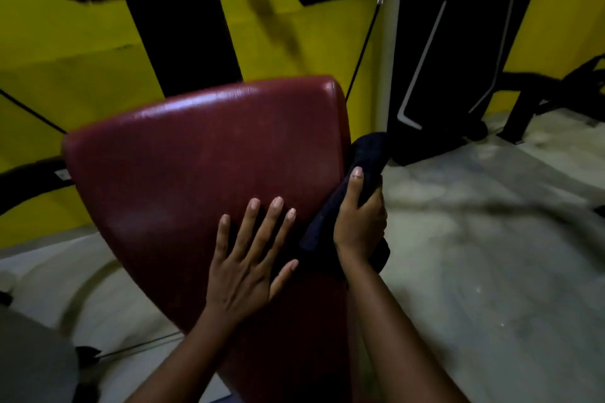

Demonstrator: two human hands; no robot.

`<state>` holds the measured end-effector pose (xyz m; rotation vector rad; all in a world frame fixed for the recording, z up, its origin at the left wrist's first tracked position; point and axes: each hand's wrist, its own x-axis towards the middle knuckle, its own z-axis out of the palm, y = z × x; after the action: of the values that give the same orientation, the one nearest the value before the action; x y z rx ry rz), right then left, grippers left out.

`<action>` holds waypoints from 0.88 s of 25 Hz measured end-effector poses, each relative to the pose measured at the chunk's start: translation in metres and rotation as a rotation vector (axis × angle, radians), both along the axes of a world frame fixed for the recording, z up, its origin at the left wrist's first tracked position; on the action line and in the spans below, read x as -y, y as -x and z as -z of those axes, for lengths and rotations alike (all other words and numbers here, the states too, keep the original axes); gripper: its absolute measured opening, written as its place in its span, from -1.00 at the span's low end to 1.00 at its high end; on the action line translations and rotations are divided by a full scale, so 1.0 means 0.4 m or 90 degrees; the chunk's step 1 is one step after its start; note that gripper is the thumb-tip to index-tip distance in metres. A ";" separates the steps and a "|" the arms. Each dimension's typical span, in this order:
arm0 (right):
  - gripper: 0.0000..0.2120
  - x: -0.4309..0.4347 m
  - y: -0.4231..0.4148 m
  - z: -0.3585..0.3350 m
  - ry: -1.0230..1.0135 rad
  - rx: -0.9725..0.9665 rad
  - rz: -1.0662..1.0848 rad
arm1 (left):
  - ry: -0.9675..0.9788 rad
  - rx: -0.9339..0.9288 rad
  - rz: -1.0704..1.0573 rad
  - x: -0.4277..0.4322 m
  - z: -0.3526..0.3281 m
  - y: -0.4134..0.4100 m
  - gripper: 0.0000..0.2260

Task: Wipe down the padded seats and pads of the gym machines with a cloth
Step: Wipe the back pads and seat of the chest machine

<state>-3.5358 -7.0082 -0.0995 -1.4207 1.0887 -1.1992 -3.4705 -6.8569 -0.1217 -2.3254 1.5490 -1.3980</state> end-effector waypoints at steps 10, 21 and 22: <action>-0.33 -0.071 0.096 0.261 -0.196 -0.065 -0.088 | 0.027 0.006 0.030 -0.012 0.027 0.003 -0.42; -0.57 -0.153 0.149 0.579 -0.301 -0.087 -0.014 | -0.068 0.094 0.063 -0.038 0.294 0.045 -0.42; -0.58 -0.162 0.164 0.623 -0.336 -0.112 -0.020 | -0.066 0.108 0.056 -0.037 0.301 0.044 -0.41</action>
<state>-3.6013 -6.9435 -0.3488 -1.1337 1.3763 -0.6962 -3.4882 -6.8422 -0.2422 -2.0450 1.6498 -1.4527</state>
